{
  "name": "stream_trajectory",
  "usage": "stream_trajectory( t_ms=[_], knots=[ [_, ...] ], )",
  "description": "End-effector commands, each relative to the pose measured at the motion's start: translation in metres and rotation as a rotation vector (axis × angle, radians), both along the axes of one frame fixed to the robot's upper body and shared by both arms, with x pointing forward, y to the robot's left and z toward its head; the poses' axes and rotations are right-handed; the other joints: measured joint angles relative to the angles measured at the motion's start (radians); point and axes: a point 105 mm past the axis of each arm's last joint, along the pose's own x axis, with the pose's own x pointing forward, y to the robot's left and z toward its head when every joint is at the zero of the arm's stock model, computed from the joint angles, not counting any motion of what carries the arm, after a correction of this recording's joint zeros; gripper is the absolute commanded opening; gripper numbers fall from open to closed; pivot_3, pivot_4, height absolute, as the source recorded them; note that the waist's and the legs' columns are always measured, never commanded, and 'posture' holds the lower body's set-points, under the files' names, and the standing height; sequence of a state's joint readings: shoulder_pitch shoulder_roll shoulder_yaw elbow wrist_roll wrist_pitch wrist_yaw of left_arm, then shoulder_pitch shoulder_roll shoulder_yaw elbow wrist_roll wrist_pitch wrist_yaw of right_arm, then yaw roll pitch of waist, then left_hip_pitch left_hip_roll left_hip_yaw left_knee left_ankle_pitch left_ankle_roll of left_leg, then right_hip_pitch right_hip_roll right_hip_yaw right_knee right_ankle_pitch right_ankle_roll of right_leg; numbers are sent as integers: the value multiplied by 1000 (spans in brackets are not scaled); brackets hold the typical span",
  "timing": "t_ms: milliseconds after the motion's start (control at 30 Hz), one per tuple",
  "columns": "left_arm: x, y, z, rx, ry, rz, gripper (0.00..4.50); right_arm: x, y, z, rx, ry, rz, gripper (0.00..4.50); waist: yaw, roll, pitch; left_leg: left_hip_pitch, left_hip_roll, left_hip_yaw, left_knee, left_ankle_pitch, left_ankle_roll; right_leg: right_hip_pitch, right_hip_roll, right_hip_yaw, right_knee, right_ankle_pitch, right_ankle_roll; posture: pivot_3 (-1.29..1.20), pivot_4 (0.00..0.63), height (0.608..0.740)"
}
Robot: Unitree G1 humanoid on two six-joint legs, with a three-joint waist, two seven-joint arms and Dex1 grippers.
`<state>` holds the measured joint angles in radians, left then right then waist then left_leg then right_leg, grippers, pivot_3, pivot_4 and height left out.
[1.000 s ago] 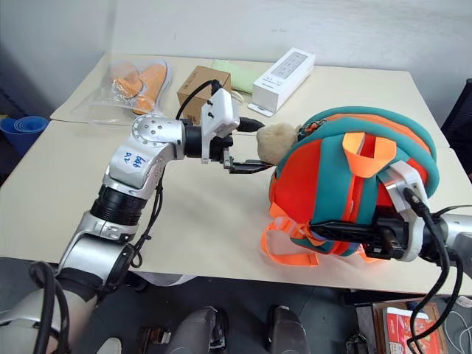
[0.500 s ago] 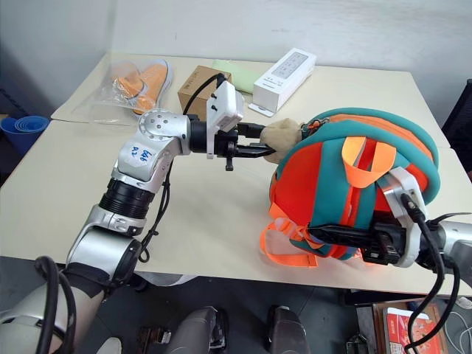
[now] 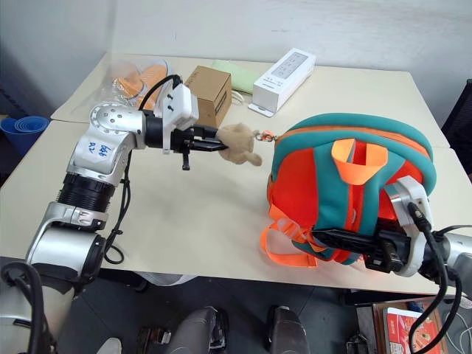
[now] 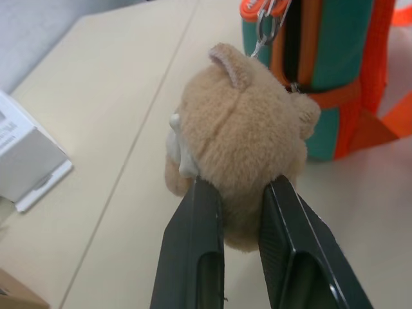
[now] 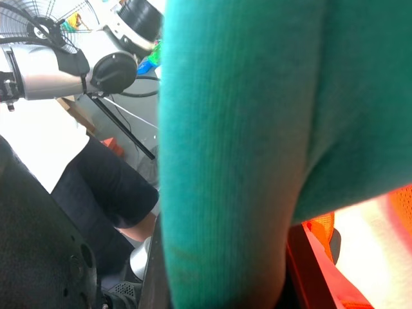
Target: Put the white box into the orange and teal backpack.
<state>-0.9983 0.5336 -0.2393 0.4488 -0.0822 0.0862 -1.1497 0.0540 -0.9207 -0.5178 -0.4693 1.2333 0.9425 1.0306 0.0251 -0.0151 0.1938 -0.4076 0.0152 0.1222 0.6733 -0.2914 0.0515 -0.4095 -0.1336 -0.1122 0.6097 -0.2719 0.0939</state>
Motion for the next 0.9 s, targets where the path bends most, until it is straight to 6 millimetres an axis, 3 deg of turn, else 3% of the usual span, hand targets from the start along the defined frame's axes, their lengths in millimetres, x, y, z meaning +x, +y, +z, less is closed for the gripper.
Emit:
stream_trajectory(
  t_ms=[33,133,233,333,367,400,533,767,900],
  knots=[
    [3,5,-43,209,-94,-12,400,-1,2,4,8,-35,6,0,1,0,0,0,0,0,0,0,0,0,0,0,0,0,0,0,150,740],
    [7,-7,-68,319,-206,-40,400,6,-1,5,-30,-72,-15,0,0,0,0,-1,0,0,0,0,0,-1,0,0,0,0,0,0,150,740],
    [3,-20,-67,230,-167,-36,400,16,-7,4,-84,-122,-60,0,1,0,0,0,0,0,0,-2,3,0,0,1,0,0,0,0,150,740],
    [-5,-12,-59,124,-58,-21,400,27,-16,6,-154,-152,-93,0,1,0,0,0,0,1,0,-3,4,0,0,1,0,0,0,0,150,740],
    [-10,-6,-55,76,5,-17,1051,31,-21,8,-176,-153,-104,656,0,0,0,0,0,1,0,-3,4,0,0,1,0,0,0,0,150,740],
    [-15,0,-51,33,57,-13,1196,33,-27,11,-190,-154,-108,809,-2,0,0,0,0,1,0,-2,4,-1,0,1,0,0,0,0,150,740],
    [-34,25,-31,-105,194,10,2441,33,-53,22,-242,-135,-113,2112,-11,0,0,0,1,1,0,-1,0,-1,0,1,1,0,-1,0,150,740],
    [-69,87,25,-284,298,96,4454,33,-141,52,-356,-95,-312,4346,-18,1,0,0,1,1,0,-1,0,0,0,0,1,-1,-1,0,150,740],
    [-81,128,63,-377,251,233,4484,29,-173,72,-324,-95,-427,4430,-27,1,0,0,1,1,0,-1,-1,-1,0,1,1,-1,-1,0,150,740]
  ],
)
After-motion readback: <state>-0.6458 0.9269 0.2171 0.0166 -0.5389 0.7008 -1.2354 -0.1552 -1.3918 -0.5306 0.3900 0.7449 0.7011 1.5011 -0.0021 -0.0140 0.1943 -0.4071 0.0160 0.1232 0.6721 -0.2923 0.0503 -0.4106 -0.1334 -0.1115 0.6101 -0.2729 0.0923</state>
